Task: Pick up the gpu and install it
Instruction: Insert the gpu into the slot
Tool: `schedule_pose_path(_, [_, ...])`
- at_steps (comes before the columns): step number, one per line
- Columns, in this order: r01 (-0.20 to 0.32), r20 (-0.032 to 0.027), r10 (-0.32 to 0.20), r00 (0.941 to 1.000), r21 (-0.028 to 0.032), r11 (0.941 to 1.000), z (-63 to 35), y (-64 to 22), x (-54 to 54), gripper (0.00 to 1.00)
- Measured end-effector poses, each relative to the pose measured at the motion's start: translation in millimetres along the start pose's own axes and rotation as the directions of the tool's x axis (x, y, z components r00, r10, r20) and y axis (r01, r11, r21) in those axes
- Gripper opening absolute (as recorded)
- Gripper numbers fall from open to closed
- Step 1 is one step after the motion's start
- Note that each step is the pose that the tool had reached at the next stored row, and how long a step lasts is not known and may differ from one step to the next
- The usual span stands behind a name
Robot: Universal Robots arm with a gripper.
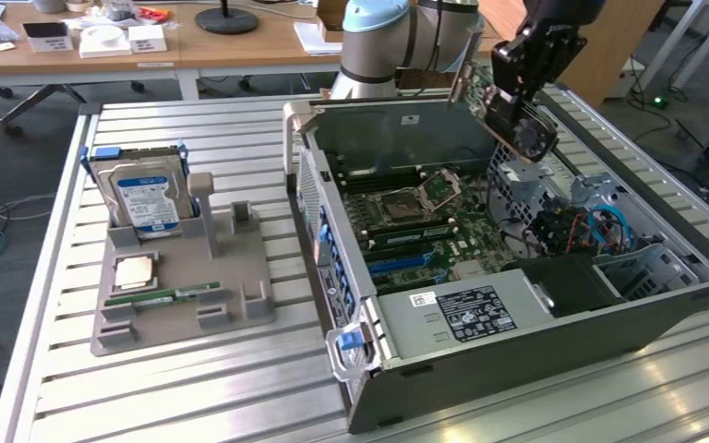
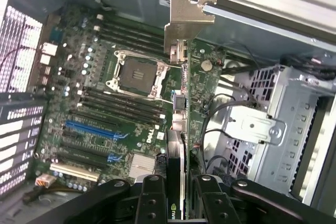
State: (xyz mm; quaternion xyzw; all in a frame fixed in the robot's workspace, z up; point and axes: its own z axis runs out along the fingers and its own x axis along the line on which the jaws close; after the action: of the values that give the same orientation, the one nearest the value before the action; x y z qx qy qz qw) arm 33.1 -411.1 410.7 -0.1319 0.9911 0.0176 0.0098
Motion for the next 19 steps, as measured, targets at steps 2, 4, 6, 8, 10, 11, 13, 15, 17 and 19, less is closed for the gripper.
schedule_pose_path(2, [0.036,-0.0011,-0.036,0.9994,-0.0009,0.9994,0.1,0.0,0.0,0.26])
schedule_pose_path(4, [0.072,-0.0022,-0.072,0.9974,-0.0019,0.9974,0.2,0.0,0.0,0.26])
schedule_pose_path(6, [0.108,-0.0033,-0.108,0.9942,-0.0028,0.9942,0.3,0.0,0.0,0.26])
schedule_pose_path(8, [0.143,-0.0043,-0.143,0.9897,-0.0038,0.9897,0.4,0.0,0.0,0.26])
schedule_pose_path(10, [0.180,-0.0053,-0.180,0.9837,-0.0049,0.9837,0.4,0.0,0.0,0.26])
schedule_pose_path(11, [0.198,-0.0059,-0.198,0.9802,-0.0054,0.9802,0.5,0.0,0.0,0.26])
schedule_pose_path(13, [0.233,-0.0068,-0.233,0.9726,-0.0064,0.9726,0.6,0.0,0.0,0.26])
schedule_pose_path(15, [0.267,-0.0077,-0.267,0.9636,-0.0076,0.9636,0.7,0.0,0.0,0.26])
schedule_pose_path(17, [0.303,-0.0086,-0.303,0.9529,-0.0088,0.9529,0.7,0.0,0.0,0.26])
schedule_pose_path(19, [0.337,-0.0095,-0.337,0.9413,-0.0100,0.9414,0.8,0.0,0.0,0.26])
